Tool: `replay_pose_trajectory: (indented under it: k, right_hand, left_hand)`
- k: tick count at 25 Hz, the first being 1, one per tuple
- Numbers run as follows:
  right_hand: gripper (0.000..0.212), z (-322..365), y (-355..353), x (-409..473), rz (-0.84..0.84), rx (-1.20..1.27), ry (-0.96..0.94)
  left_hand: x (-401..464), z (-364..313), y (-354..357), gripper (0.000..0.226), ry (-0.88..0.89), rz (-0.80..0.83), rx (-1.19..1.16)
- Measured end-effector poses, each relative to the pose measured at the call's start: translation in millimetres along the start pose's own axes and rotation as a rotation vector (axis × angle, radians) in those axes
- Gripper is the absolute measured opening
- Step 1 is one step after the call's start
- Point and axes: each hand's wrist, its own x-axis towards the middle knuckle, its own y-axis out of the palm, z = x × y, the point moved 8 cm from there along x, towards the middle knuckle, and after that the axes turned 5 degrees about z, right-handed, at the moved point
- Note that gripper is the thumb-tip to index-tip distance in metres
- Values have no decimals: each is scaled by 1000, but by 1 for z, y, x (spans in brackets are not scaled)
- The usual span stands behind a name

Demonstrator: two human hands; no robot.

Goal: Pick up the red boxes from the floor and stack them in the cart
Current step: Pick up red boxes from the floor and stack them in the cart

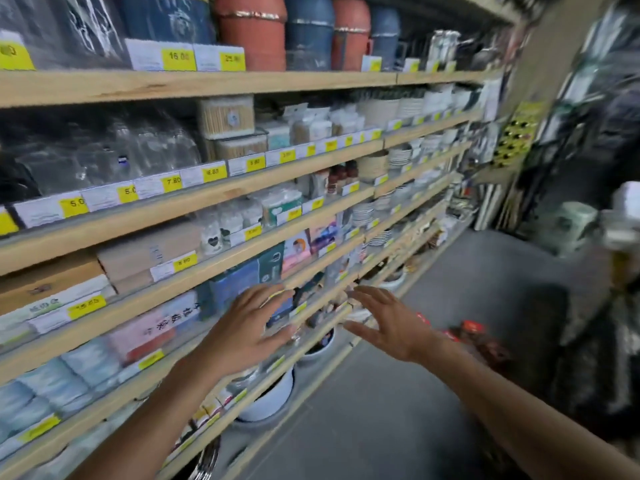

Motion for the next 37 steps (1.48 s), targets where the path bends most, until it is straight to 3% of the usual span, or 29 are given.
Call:
replay_pose_trajectory:
  k: [6, 9, 13, 23, 37]
  right_hand:
    - [98, -94, -32, -68, -46, -33, 245]
    - [84, -147, -54, -98, -99, -42, 350]
    - [77, -216, -79, -124, -154, -16, 416]
    - [78, -381, -110, -180, -189, 84, 583]
    - [80, -508, -99, -230, -214, 136, 926]
  left_hand:
    - [82, -82, 35, 76, 192, 38, -51]
    - [128, -126, 61, 75, 256, 76, -51]
    - [187, -184, 88, 64, 324, 130, -23]
    - [322, -297, 178, 73, 432, 230, -22]
    - [458, -376, 287, 67, 707, 397, -114]
